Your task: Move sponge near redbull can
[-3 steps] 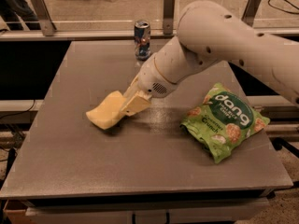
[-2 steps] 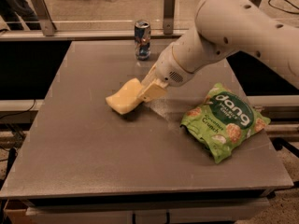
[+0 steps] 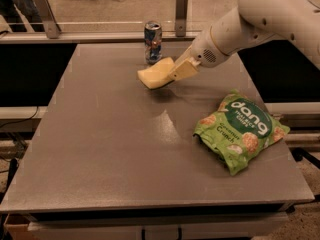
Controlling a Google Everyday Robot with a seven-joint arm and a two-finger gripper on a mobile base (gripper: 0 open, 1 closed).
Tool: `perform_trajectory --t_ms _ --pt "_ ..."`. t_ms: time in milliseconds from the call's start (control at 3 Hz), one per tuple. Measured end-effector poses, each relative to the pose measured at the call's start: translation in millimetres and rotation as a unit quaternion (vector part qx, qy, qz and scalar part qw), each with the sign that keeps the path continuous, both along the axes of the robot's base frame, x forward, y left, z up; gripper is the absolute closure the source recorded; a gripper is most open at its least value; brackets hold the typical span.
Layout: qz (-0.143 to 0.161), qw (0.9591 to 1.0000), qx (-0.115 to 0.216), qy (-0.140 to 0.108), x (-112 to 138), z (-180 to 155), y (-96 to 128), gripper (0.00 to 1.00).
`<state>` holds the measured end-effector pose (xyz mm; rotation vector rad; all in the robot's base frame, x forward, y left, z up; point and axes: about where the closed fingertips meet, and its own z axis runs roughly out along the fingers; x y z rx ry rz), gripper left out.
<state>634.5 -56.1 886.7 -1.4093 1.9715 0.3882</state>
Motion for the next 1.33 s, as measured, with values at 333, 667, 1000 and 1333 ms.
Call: perform_trajectory --t_ms 333,667,1000,1333 --pt "-0.025 0.9995 0.018 0.001 32 2 -8 1.00" --pt "-0.034 0.9992 0.019 0.004 50 -2 -6 0.83" --pt "-0.038 0.9991 0.016 0.006 60 -7 -3 0.59" --pt "-0.042 0.9991 0.010 0.006 64 -10 -4 0.36"
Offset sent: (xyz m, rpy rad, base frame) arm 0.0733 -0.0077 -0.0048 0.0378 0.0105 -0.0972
